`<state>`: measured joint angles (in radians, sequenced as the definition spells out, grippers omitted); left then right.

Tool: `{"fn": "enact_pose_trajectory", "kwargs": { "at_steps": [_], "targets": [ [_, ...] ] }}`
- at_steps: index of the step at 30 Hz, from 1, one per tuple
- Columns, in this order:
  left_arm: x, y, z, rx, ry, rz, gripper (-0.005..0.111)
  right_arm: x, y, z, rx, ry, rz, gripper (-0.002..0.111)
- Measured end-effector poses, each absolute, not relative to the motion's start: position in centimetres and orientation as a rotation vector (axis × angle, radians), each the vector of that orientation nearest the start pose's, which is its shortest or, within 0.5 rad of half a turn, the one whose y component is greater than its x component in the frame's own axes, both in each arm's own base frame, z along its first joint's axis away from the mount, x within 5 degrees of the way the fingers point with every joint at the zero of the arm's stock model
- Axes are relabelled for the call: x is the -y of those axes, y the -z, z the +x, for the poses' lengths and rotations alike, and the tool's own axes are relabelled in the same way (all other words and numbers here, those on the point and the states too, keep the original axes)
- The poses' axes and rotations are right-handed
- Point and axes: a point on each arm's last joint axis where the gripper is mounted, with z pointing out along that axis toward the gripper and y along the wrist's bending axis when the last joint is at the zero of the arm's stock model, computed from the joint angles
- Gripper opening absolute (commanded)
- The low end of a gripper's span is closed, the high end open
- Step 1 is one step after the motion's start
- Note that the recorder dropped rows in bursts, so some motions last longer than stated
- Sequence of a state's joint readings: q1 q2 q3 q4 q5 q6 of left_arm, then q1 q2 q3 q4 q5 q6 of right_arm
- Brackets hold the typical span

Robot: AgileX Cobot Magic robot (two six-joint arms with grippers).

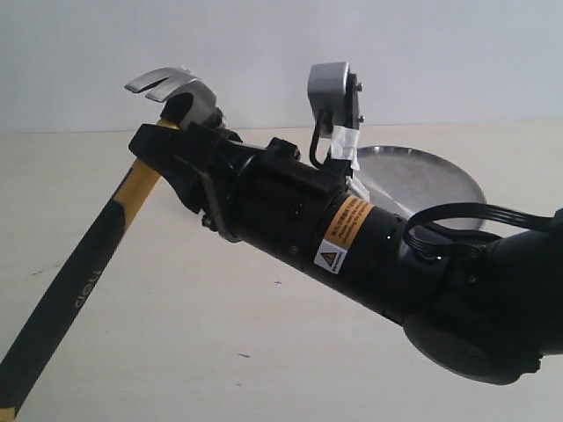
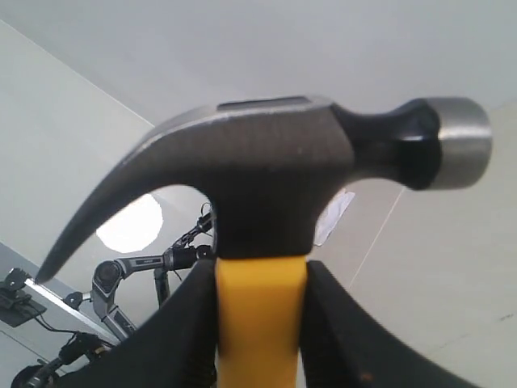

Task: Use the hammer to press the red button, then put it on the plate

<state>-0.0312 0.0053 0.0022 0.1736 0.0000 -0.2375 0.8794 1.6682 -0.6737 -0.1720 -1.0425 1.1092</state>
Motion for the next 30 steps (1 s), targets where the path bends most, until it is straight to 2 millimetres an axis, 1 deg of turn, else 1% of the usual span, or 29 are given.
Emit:
{"fn": "enact_pose_trajectory", "kwargs": {
  "at_steps": [3,5,6,8,10,11,12,13,14,15,17,19,21,23,24,25,27,30],
  "targets": [
    [0.3,-21.9,5.6,-1.418,0.164,-0.078,0.000,-26.0,-22.8,19.8,-1.674,-1.617,-0.017,0.000],
    [0.4,-22.8,5.4,-1.314,0.214,-0.083,0.000,-26.0,-22.8,19.8,-1.676,-1.614,-0.019,0.000],
    [0.6,-23.6,5.1,-1.219,0.279,-0.100,0.000,-26.0,-22.7,19.9,-1.679,-1.602,-0.022,0.000],
    [0.5,-25.1,5.0,-1.186,0.343,-0.152,0.000,-26.0,-22.7,19.9,-1.682,-1.594,-0.021,0.000],
    [0.4,-27.9,5.6,-1.243,0.308,-0.155,0.000,-26.0,-22.7,19.9,-1.682,-1.591,-0.024,0.000],
    [0.3,-29.8,6.4,-1.308,0.277,-0.155,0.000,-26.0,-22.7,19.9,-1.682,-1.591,-0.024,0.000],
    [0.3,-31.0,7.3,-1.392,0.250,-0.161,0.000,-26.0,-22.7,19.9,-1.682,-1.591,-0.024,0.000],
    [0.2,-33.0,8.5,-1.474,0.196,-0.144,0.000,-26.0,-22.6,19.9,-1.685,-1.589,-0.024,0.000],
    [0.1,-34.7,9.3,-1.560,0.126,-0.110,0.000,-26.0,-22.6,19.9,-1.691,-1.586,-0.023,0.000],
    [0.0,-36.3,10.4,-1.685,0.024,-0.041,0.000,-26.0,-22.5,19.9,-1.700,-1.580,-0.022,0.000],
    [0.0,-37.8,11.7,-1.850,-0.060,0.052,0.000,-26.0,-22.4,19.9,-1.711,-1.573,-0.021,0.000],
    [0.3,-38.5,12.7,-1.996,-0.072,0.148,0.000,-26.0,-22.4,20.0,-1.715,-1.570,-0.019,0.000],
    [1.0,-38.6,13.7,-2.114,-0.031,0.281,0.000,-26.0,-22.4,20.0,-1.717,-1.569,-0.018,0.000],
    [2.2,-38.0,14.8,-2.214,0.083,0.449,0.000,-26.0,-22.4,20.0,-1.717,-1.569,-0.018,0.000],
    [2.8,-37.7,15.1,-2.246,0.156,0.521,0.000,-26.0,-22.4,20.0,-1.718,-1.572,-0.015,0.000],
    [3.4,-37.1,15.6,-2.273,0.218,0.612,0.003,-26.0,-22.4,20.0,-1.719,-1.573,-0.007,0.000],
    [4.1,-36.2,16.4,-2.316,0.312,0.729,0.010,-25.9,-22.3,20.1,-1.725,-1.569,0.017,0.000],
    [4.7,-34.8,17.6,-2.380,0.383,0.834,0.028,-25.7,-22.1,20.5,-1.746,-1.545,0.099,0.000]
  ]
}}
